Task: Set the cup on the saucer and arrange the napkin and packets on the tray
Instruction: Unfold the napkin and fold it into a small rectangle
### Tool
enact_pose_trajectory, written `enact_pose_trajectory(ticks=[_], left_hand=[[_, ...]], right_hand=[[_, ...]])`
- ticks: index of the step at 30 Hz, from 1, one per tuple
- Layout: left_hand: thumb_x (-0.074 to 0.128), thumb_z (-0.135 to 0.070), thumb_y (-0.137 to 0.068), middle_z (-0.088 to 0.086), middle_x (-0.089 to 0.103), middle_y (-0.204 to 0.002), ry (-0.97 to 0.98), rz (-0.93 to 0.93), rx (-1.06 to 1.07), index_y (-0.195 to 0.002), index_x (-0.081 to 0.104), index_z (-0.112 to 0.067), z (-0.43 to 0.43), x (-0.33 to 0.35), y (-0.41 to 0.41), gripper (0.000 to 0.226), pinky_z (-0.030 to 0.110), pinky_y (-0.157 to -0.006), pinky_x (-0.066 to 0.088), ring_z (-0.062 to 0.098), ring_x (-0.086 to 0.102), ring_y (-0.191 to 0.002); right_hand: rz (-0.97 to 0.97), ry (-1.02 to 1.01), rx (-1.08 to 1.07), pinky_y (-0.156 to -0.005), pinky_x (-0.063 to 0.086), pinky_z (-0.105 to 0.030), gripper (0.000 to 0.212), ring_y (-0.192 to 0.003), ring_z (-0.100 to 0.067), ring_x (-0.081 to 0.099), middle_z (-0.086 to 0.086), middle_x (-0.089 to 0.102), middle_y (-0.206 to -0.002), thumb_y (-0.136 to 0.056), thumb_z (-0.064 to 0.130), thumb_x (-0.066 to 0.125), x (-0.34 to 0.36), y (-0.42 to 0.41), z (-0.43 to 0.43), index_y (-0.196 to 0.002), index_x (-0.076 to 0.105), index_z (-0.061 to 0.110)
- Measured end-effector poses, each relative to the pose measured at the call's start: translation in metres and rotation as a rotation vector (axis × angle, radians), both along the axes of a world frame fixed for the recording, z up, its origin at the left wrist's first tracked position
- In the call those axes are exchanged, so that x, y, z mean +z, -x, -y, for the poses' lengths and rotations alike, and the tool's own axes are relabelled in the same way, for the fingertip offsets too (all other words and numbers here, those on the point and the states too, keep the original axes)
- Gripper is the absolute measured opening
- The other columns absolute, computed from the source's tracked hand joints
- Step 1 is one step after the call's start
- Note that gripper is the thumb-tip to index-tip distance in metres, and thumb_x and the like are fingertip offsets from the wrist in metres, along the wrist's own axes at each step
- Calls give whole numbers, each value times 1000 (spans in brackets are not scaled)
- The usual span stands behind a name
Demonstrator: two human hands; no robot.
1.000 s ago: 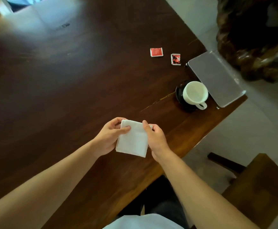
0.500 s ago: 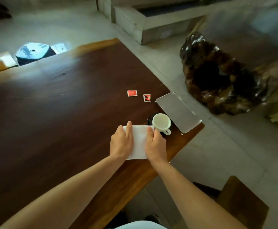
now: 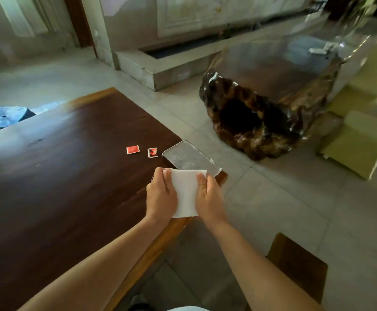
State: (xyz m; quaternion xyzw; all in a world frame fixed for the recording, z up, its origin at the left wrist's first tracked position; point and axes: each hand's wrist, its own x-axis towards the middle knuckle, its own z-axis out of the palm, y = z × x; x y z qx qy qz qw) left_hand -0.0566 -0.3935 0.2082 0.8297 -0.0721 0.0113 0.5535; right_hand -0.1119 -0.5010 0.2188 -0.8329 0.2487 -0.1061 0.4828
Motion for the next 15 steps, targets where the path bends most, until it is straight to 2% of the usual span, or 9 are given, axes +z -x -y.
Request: enact_pose_trajectory(ticks=[2,4,7,11,15], left_hand=[[34,-26,-107,-5,56,-80,3,-5,4,-94,51,-10,15,1,8,27,13,-55,38,10,55,-70],[34,-25,-107,2,60,-84,4,-7,14,-99,55,-7,25,-3,12,29,17,-58,38,8,54,-72],[33,-23,-107,10,63,-94,4,18,-12,-104,57,-7,38,-7,15,29,22,-65,40,13,56,-80],[32,-25,-108,12,62,-92,42,-33,2,-98,58,-9,53,-11,9,32,32,-74,39,19,54,-81],[37,-40,-105,4,57,-75,11,-67,-17,-80,54,-11,63,-19,-12,43,32,-63,40,15,53,-68]], right_hand=[[18,6,-34,-54,38,-5,31,-86,-5,59,7,53,-102,-105,42,30,-1,7,15,-119,50,22],[60,48,-75,-53,39,-3,37,-87,-13,62,2,56,-99,-105,37,33,0,12,25,-118,56,11],[78,76,-78,-53,36,3,32,-68,6,48,1,52,-92,-106,28,35,3,19,38,-114,56,6],[53,31,-68,-52,34,3,33,-67,9,44,-2,54,-93,-107,27,34,-5,12,56,-112,57,4],[-47,-70,-75,-53,35,4,39,-67,7,42,-2,52,-96,-107,33,33,-15,-12,70,-117,57,4]])
